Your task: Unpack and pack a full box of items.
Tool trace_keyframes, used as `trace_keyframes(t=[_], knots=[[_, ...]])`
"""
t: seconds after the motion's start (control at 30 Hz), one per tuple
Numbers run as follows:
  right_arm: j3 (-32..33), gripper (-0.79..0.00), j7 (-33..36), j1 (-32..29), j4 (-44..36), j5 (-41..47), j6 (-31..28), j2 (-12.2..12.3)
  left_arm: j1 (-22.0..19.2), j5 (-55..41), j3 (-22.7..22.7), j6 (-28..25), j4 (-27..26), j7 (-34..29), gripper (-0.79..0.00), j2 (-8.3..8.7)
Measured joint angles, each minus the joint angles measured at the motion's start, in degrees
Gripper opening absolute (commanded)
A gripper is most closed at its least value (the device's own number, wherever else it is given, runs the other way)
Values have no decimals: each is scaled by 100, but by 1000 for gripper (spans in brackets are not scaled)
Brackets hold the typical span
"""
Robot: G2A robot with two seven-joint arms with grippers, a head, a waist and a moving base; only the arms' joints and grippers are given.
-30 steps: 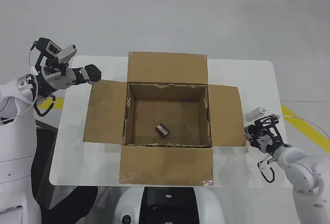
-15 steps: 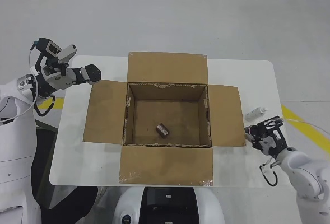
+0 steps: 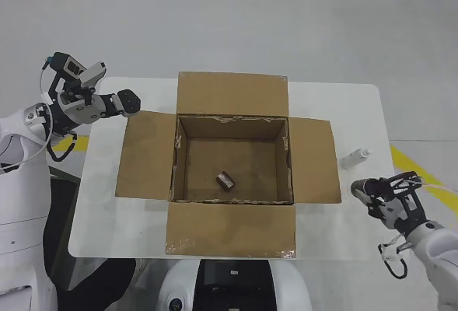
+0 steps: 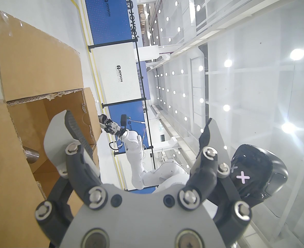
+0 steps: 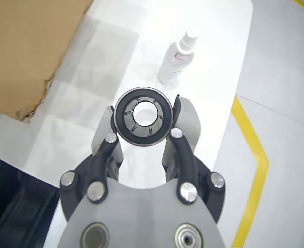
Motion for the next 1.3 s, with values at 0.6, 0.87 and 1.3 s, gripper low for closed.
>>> trace_keyframes(t=[0.6, 0.87, 1.3], knots=[[640, -785, -1024, -610, -922, 436, -387, -66, 0, 0, 0, 0, 0, 0, 0, 0], [219, -785, -982, -43, -923, 589, -831, -1, 0, 0, 0, 0, 0, 0, 0, 0], [-1468, -785, -45, 1520, -923, 225, -722, 101, 0, 0, 0, 0, 0, 0, 0, 0]])
